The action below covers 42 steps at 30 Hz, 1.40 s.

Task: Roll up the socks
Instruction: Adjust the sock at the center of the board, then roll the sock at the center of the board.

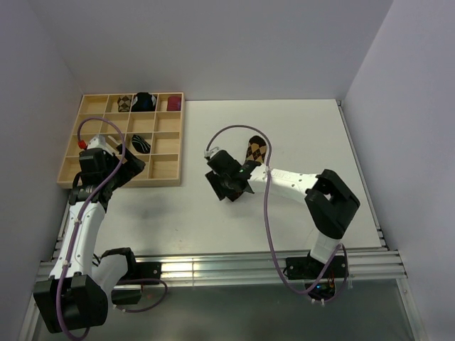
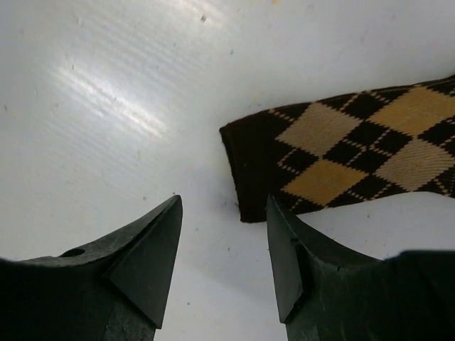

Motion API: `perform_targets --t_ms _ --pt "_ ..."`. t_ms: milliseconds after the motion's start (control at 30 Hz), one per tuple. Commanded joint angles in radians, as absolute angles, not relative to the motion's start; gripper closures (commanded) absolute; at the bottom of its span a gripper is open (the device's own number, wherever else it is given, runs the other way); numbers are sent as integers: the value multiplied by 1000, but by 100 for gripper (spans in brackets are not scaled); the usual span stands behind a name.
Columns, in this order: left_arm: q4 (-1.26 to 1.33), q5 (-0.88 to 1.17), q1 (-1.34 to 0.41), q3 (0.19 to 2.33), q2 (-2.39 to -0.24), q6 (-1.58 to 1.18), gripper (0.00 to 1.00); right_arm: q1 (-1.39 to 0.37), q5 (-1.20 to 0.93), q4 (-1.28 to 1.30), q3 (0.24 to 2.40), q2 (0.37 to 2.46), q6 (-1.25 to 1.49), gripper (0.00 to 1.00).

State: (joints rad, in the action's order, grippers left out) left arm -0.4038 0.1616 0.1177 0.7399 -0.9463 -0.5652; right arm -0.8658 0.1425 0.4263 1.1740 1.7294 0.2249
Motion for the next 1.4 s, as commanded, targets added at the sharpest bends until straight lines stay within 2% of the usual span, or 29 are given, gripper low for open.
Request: perform_targets --t_ms 0,567,1367 --pt "-364 184 123 738 -940 -569 8 -888 170 480 1151 1713 167 42" --pt "-362 186 124 738 -940 -569 8 -894 187 505 1183 1810 109 50" --pt "-360 196 127 736 -948 -571 8 -914 268 541 1241 1884 97 52"
